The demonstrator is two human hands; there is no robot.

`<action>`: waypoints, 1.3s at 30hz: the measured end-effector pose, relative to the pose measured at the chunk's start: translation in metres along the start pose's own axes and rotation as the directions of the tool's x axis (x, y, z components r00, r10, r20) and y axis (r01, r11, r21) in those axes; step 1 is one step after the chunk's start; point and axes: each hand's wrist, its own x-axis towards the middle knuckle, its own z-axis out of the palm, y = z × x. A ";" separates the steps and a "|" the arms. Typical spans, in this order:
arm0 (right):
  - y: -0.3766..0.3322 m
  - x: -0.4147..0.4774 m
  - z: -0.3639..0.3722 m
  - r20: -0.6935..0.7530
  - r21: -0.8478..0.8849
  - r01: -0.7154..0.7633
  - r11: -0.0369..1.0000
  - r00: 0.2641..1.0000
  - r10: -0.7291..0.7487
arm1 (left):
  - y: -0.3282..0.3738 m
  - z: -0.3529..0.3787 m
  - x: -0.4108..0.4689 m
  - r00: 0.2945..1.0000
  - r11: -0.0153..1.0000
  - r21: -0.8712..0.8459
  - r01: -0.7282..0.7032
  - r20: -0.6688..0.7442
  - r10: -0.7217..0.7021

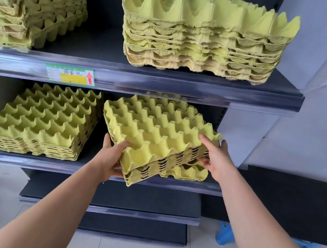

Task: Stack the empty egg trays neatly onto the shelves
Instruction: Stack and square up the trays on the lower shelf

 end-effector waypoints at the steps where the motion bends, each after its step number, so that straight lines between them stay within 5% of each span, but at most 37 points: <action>1: 0.002 0.002 0.001 0.004 -0.011 -0.002 1.000 1.000 0.002 | -0.004 -0.001 0.001 1.000 1.000 -0.011 0.023 -0.002 -0.023; 6: 0.005 0.001 0.000 0.008 -0.023 -0.062 0.998 0.998 0.062 | -0.017 -0.005 -0.005 0.976 0.987 0.031 0.157 0.146 -0.160; 10: -0.002 -0.001 0.000 0.048 -0.004 -0.088 0.996 0.995 0.088 | -0.019 -0.002 -0.007 0.995 0.992 0.121 -0.029 0.102 0.016; 15: -0.003 -0.003 0.005 0.039 0.012 -0.061 0.998 0.997 0.061 | -0.009 -0.008 -0.007 0.990 0.992 0.026 -0.127 0.069 0.125; 26: -0.010 -0.004 -0.002 0.064 0.185 0.062 0.981 0.995 -0.075 | 0.024 -0.011 0.006 0.966 0.973 -0.160 -0.168 0.170 0.195; 30: -0.003 -0.002 -0.008 0.066 0.244 0.022 0.970 0.997 -0.039 | 0.021 -0.016 0.019 0.957 0.992 -0.084 -0.098 0.265 0.117; 33: 0.006 0.000 -0.010 0.061 0.279 -0.006 0.960 0.998 -0.012 | 0.015 -0.014 0.027 0.921 0.978 -0.122 -0.169 0.334 0.200; 39: 0.019 0.002 0.003 0.032 0.253 -0.007 0.967 0.999 -0.001 | 0.012 -0.011 0.048 0.931 0.955 -0.155 -0.252 0.231 0.283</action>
